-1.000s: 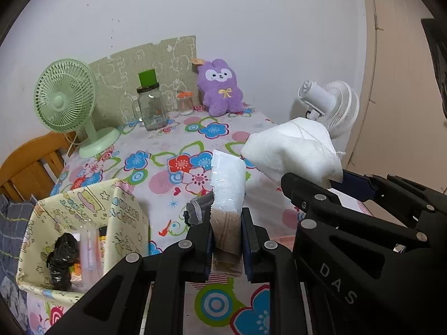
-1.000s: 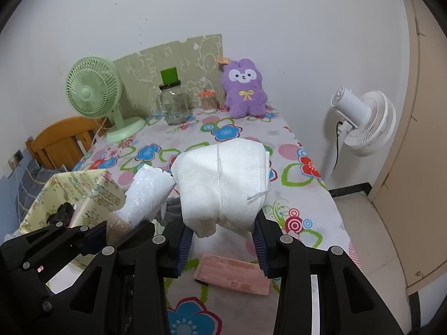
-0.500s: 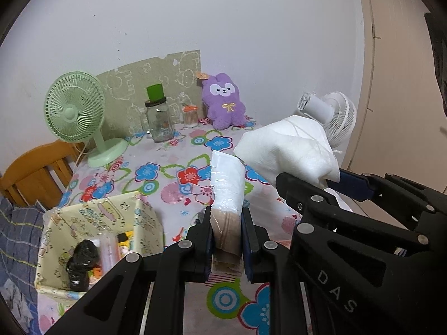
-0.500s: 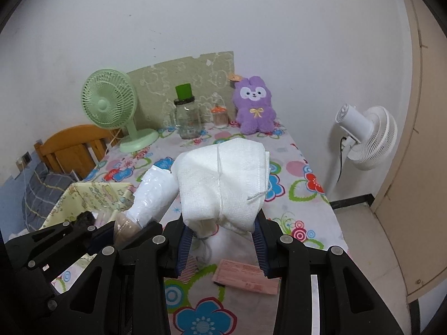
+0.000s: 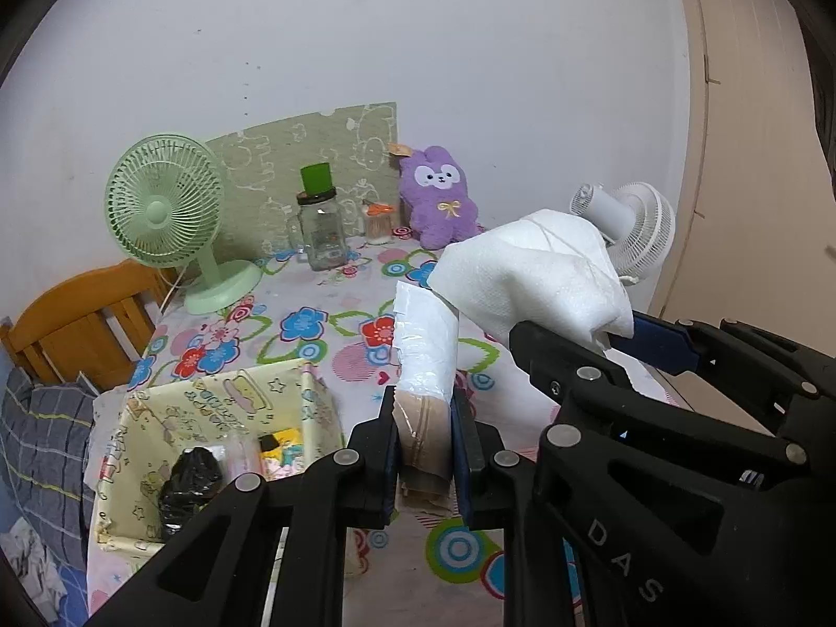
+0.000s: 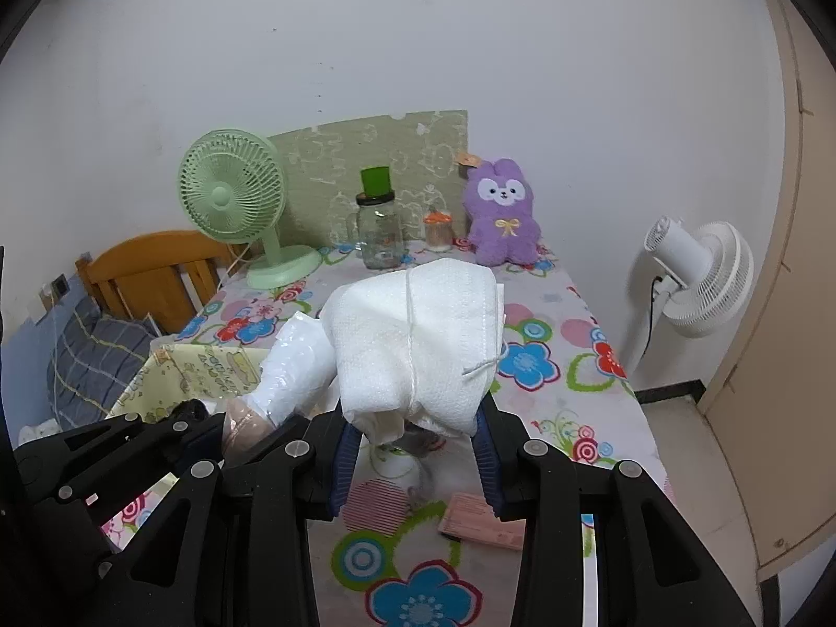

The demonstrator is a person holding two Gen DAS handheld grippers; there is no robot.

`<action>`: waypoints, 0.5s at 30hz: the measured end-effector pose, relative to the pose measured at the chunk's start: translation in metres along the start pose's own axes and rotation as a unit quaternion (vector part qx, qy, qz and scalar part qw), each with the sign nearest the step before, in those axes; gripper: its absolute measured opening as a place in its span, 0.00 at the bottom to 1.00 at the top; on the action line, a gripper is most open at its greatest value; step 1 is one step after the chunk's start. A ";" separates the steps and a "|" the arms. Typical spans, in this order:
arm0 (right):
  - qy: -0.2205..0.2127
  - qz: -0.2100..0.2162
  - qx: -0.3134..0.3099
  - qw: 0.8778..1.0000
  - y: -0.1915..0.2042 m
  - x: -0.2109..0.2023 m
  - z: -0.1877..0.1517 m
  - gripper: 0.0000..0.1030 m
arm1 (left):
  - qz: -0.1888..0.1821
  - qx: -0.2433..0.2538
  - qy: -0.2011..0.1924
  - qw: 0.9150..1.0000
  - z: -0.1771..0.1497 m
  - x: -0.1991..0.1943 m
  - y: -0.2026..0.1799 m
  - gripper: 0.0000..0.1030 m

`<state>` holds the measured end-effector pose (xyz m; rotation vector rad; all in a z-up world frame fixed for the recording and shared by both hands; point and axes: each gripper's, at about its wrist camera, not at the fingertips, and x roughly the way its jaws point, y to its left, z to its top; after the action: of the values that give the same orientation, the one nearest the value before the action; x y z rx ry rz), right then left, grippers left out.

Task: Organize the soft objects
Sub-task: 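Lift and carry the white roll and white towel over the box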

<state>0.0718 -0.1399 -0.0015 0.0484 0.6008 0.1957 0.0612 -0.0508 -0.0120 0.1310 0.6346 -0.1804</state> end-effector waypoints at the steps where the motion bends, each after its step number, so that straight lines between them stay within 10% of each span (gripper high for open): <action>1: -0.001 0.000 -0.002 1.000 0.003 0.000 0.001 0.41 | 0.002 0.000 0.000 1.000 0.000 -0.001 0.003 0.15; 15: -0.001 0.020 -0.025 1.000 0.043 0.008 0.006 0.41 | 0.023 -0.017 -0.002 1.000 -0.005 -0.006 0.045 0.16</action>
<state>0.0740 -0.0958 0.0034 0.0130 0.5932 0.2488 0.0627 -0.0052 -0.0098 0.1126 0.6293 -0.1257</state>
